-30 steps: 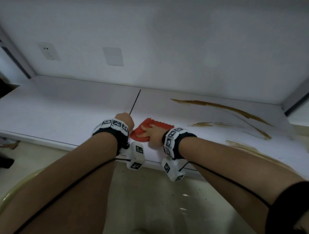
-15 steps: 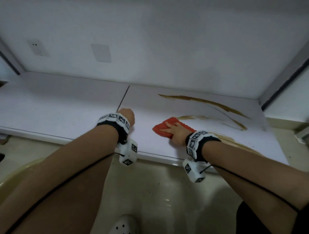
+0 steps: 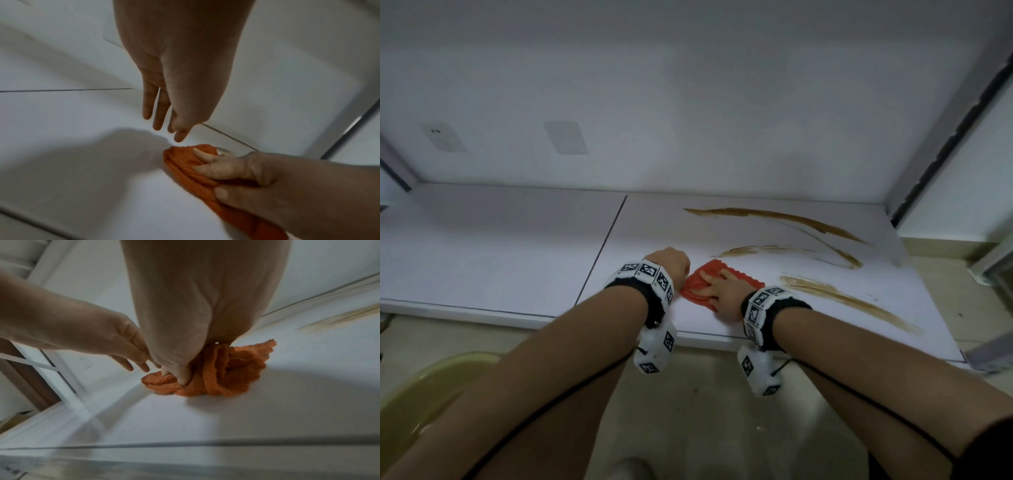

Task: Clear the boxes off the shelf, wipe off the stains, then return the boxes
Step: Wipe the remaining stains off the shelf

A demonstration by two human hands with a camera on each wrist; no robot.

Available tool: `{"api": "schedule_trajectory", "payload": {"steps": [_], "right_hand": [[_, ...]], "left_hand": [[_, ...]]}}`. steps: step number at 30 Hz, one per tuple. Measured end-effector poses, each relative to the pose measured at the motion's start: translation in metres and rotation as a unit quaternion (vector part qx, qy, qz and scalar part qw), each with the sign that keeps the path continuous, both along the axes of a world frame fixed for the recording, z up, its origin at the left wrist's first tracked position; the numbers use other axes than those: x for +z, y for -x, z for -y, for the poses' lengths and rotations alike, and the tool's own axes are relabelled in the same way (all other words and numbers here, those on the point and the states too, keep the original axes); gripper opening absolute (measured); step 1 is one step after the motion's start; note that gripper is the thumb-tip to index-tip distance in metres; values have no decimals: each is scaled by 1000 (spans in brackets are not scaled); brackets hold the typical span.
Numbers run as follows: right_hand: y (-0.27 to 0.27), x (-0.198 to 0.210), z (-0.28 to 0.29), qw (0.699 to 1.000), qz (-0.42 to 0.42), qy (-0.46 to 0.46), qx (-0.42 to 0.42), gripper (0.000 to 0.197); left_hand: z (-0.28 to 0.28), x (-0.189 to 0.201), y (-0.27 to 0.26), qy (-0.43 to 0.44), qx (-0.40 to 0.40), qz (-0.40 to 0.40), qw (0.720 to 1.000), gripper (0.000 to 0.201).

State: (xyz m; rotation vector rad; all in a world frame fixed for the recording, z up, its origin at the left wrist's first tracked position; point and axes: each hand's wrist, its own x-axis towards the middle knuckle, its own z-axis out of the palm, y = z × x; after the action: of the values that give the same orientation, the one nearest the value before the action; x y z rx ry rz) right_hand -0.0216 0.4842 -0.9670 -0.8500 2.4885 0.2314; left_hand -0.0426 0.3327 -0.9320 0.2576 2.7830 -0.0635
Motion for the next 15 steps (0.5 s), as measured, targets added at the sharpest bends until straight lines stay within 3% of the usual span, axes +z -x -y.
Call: {"api": "schedule_trajectory", "payload": {"steps": [8, 15], "right_hand": [[-23, -4, -69, 982, 7, 75, -173, 56], [-51, 10, -56, 988, 38, 70, -129, 47]], "left_hand": [[-40, 10, -15, -36, -23, 17, 999, 37], [-58, -6, -33, -57, 49, 29, 997, 30]]}}
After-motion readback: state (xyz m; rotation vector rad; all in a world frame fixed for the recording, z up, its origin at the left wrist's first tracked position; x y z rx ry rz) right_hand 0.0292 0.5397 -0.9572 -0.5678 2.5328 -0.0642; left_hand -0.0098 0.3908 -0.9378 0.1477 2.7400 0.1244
